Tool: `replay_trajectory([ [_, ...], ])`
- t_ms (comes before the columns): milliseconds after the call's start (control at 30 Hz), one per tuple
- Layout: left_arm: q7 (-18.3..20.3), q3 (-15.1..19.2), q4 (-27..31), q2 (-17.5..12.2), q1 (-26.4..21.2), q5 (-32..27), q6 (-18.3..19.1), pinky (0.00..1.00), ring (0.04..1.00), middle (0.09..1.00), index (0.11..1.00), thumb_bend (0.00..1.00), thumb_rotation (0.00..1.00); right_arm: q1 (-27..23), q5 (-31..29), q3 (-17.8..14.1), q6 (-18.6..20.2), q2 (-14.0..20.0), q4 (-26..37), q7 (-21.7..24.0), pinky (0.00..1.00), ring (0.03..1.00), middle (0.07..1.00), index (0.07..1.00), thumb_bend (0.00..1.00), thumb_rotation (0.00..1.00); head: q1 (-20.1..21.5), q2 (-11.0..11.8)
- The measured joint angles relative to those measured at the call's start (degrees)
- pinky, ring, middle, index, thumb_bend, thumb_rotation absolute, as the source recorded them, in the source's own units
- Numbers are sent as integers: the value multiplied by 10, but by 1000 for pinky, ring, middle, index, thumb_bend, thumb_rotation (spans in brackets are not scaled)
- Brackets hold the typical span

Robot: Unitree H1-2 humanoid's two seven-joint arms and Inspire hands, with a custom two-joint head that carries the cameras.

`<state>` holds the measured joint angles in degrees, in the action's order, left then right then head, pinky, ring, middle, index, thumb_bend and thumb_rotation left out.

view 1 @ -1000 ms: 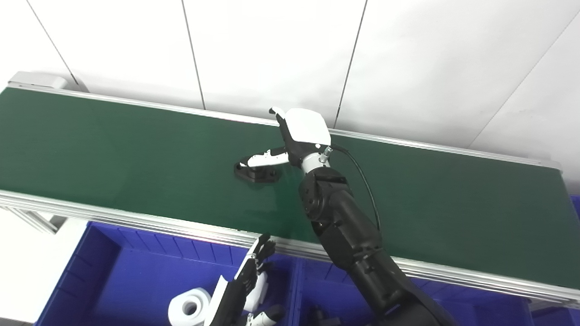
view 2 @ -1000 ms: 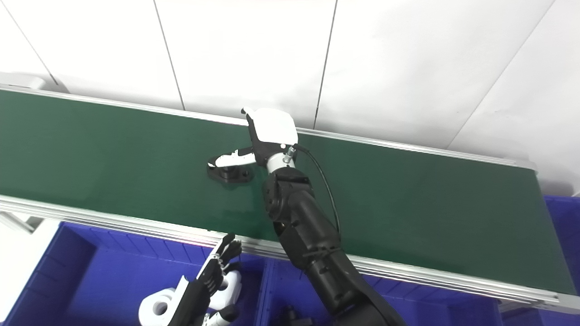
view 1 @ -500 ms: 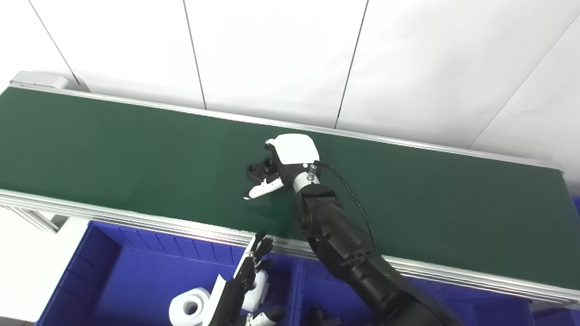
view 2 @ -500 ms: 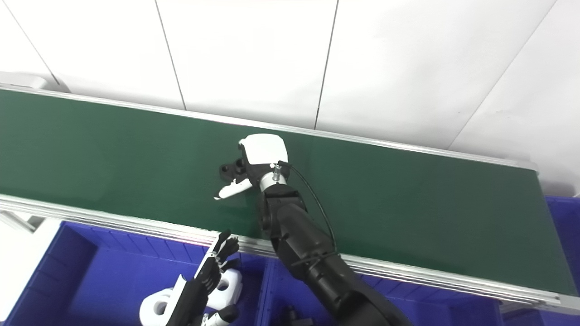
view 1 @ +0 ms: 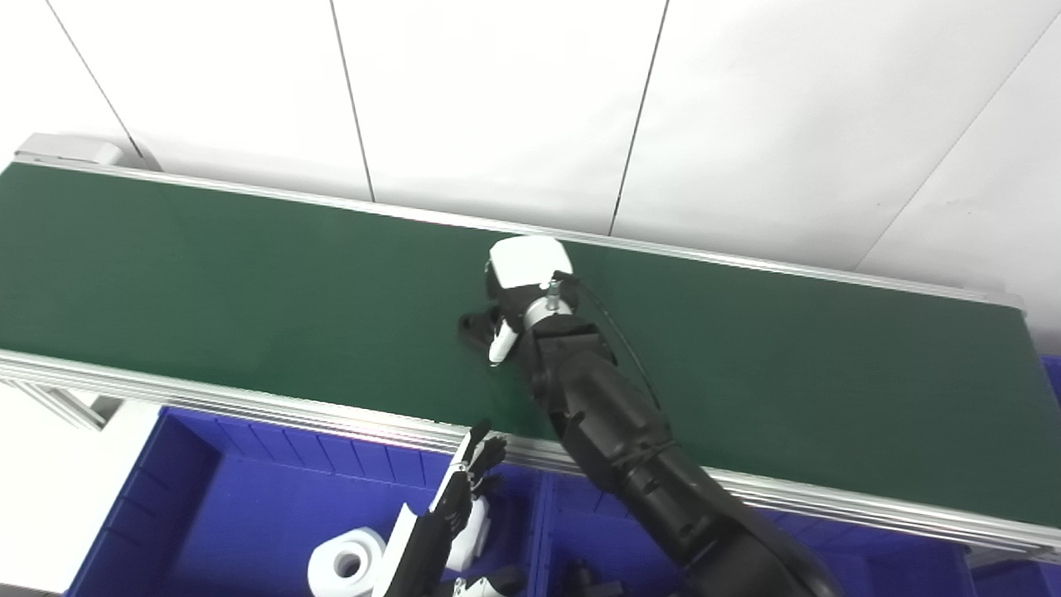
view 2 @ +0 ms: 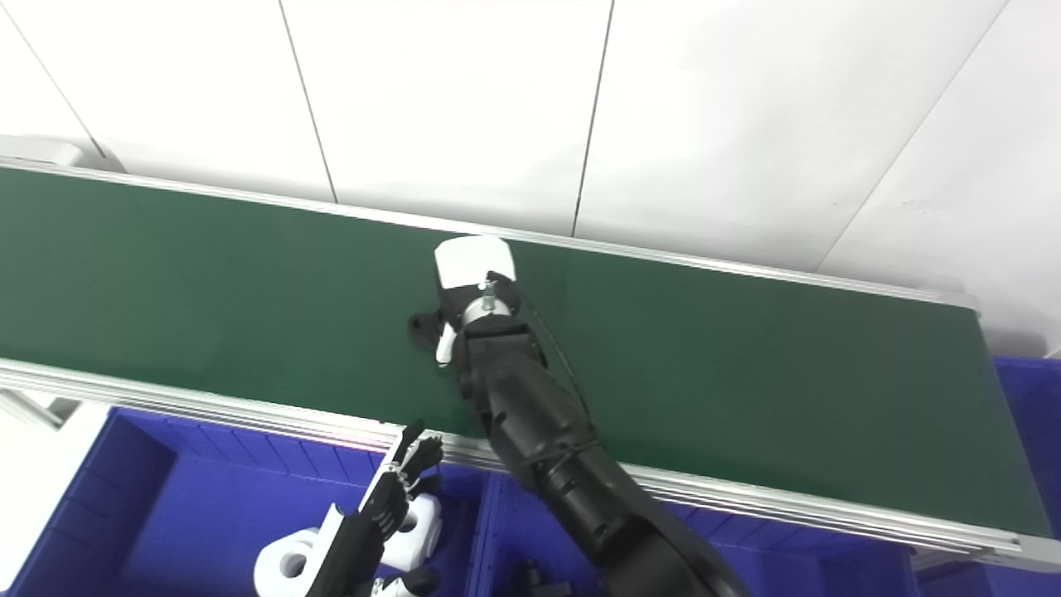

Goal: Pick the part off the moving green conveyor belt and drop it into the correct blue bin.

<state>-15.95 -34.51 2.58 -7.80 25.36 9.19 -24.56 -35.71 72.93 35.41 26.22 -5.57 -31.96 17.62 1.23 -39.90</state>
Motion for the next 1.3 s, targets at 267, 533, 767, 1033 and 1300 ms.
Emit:
replay_trajectory([
  [267, 27, 1, 0, -2, 3, -12, 0, 857, 921, 937, 1000, 813, 707, 1, 31, -33, 0, 2, 18, 64, 75, 148, 469, 487, 533, 0, 3, -1],
  [533, 43, 9, 0, 5, 3, -31, 0, 857, 911, 924, 1000, 818, 715, 48, 11, -34, 0, 24, 90, 24, 91, 164, 469, 484, 533, 0, 11, -4],
  [767, 65, 30, 4, 6, 13, -38, 0, 866, 921, 939, 1000, 802, 730, 114, -9, -29, 0, 49, 204, 11, 161, 248, 471, 487, 529, 0, 39, -5],
  [1033, 95, 56, 5, 6, 13, -52, 0, 900, 942, 955, 1000, 801, 769, 142, 29, -27, 0, 45, 382, 34, 113, 178, 469, 485, 530, 0, 85, -10],
  [1300, 131, 88, 23, 5, 19, -73, 0, 950, 963, 963, 1000, 794, 796, 205, 119, -29, -2, 34, 515, 104, 123, 193, 470, 485, 530, 0, 136, -25],
])
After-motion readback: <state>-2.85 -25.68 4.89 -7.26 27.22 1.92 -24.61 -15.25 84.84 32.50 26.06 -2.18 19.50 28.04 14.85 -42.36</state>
